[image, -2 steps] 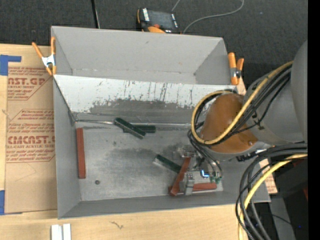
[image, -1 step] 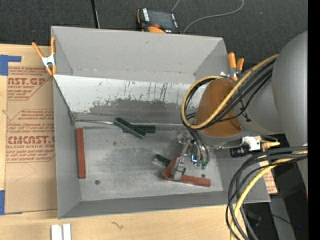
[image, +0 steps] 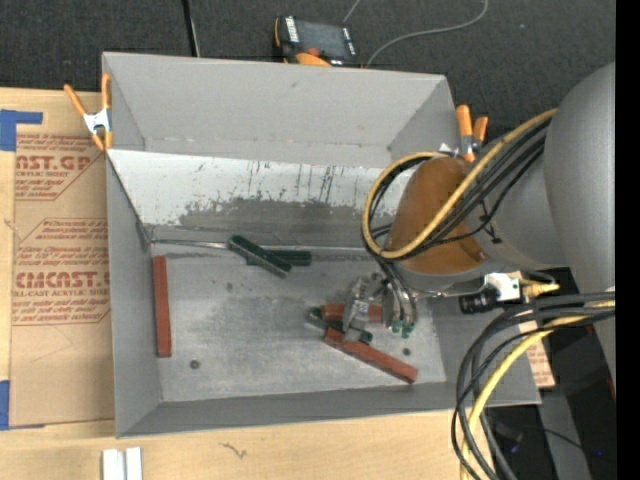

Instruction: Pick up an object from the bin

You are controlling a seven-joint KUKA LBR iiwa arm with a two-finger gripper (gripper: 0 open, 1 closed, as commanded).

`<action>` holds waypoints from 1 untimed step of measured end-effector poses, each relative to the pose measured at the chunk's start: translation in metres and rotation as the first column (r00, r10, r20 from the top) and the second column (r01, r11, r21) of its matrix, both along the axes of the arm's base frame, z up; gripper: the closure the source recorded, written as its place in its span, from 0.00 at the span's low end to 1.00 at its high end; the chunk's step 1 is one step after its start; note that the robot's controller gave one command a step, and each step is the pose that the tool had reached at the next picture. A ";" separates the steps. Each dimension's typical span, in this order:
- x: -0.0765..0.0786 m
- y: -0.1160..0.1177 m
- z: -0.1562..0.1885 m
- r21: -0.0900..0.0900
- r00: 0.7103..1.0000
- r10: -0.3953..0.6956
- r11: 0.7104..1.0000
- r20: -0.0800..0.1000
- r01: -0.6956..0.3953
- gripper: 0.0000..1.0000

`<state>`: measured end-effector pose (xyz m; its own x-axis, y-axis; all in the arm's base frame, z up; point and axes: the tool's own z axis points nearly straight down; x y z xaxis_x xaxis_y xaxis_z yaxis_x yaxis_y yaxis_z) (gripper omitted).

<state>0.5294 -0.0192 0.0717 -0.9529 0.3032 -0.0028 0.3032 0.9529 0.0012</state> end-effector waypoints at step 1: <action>-0.009 -0.010 0.000 -0.005 0.823 0.568 0.823 0.004 -0.568 1.00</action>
Offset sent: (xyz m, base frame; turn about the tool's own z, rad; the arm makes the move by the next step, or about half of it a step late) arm -0.0120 -0.0110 -0.0017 -0.6033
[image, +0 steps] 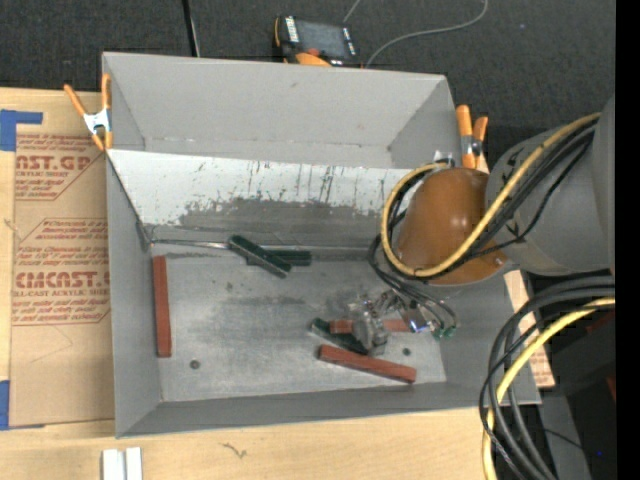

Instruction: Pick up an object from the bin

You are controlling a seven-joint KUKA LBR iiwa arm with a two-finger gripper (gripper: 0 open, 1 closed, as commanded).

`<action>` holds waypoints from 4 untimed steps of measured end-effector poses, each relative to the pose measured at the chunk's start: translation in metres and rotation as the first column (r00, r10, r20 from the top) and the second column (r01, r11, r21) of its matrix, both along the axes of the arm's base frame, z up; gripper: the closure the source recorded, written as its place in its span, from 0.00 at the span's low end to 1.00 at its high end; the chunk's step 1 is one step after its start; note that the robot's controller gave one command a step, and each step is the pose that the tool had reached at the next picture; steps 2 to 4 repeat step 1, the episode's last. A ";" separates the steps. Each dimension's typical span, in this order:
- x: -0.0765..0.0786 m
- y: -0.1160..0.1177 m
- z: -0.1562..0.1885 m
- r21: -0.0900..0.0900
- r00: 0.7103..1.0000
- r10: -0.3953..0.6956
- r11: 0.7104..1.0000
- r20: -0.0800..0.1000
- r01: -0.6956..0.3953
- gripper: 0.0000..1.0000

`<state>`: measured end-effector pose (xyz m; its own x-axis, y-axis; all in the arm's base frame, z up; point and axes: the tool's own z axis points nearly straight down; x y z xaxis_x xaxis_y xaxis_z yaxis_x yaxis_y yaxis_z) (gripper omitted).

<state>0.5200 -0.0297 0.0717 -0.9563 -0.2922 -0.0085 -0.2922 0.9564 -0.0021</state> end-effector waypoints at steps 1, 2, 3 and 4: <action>0.016 0.026 0.153 0.000 0.999 0.049 0.999 0.002 -0.049 1.00; 0.016 0.026 0.153 0.000 0.999 0.049 0.999 0.002 -0.049 1.00; 0.016 0.026 0.153 0.000 0.999 0.049 0.999 0.002 -0.049 1.00; 0.016 0.026 0.153 0.000 0.999 0.049 0.999 0.002 -0.049 1.00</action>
Offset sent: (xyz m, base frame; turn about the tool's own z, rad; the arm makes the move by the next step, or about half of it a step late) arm 0.0137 0.0252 0.1489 -0.0486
